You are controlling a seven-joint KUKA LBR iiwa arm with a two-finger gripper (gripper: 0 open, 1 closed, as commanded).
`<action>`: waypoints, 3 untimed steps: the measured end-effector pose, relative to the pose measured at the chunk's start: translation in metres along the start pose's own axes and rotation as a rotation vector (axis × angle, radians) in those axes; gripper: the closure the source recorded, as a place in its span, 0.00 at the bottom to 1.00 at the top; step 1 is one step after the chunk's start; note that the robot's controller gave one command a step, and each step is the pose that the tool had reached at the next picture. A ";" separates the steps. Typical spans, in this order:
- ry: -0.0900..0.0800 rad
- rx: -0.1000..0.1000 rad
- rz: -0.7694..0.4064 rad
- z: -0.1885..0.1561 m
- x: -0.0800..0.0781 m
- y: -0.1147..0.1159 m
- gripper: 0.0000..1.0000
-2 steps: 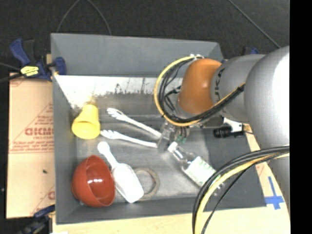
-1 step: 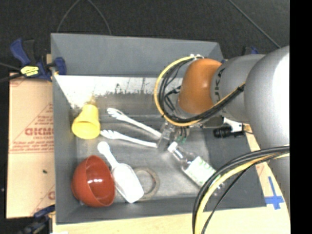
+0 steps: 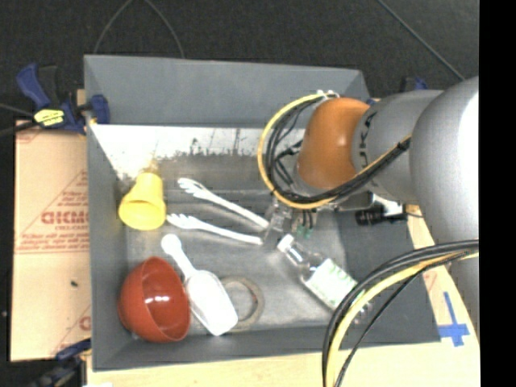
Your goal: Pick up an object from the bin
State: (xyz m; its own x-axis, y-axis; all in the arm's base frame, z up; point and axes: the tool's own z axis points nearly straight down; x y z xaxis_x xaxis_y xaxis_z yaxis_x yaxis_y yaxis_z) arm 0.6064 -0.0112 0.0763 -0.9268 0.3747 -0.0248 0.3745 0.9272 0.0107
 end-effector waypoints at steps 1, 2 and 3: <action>-0.004 0.001 -0.386 0.004 0.030 -0.004 1.00; -0.010 0.000 -0.138 -0.031 0.000 -0.012 1.00; -0.008 0.000 -0.379 -0.046 0.023 0.000 1.00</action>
Offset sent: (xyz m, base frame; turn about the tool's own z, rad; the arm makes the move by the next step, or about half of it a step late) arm -0.0069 -0.0092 0.0298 -0.1350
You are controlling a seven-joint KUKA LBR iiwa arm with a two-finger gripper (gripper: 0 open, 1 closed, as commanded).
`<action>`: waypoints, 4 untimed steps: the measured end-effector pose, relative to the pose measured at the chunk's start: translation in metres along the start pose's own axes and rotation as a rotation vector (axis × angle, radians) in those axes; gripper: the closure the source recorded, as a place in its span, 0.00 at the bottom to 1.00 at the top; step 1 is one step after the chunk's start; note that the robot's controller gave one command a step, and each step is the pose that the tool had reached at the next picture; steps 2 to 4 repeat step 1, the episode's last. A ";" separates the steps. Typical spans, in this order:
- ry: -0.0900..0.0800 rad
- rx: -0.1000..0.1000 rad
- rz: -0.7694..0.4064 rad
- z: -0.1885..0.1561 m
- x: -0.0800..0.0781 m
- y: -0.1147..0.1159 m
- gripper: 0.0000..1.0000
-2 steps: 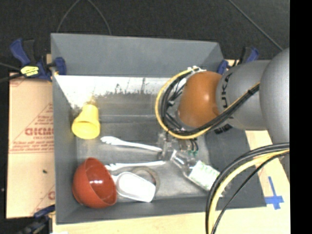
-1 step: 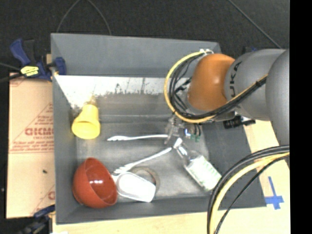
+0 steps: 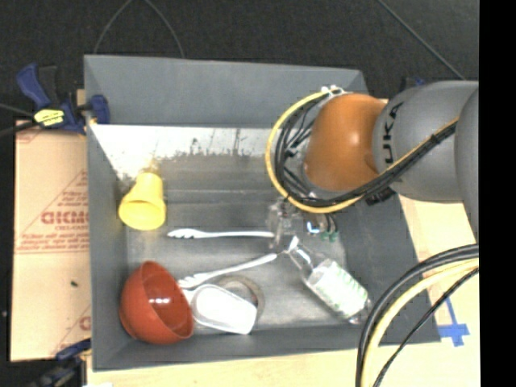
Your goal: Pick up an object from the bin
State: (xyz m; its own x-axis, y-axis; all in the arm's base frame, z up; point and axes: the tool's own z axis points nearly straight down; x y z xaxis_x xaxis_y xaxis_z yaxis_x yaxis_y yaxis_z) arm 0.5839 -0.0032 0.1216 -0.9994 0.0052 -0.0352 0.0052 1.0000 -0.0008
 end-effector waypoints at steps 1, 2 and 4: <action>-0.005 0.001 0.171 0.018 -0.013 -0.025 1.00; -0.005 0.001 0.171 0.018 -0.013 -0.025 1.00; -0.005 0.001 0.171 0.018 -0.013 -0.025 1.00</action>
Offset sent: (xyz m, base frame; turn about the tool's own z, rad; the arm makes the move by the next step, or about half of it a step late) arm 0.0047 -0.0014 0.0232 -0.0005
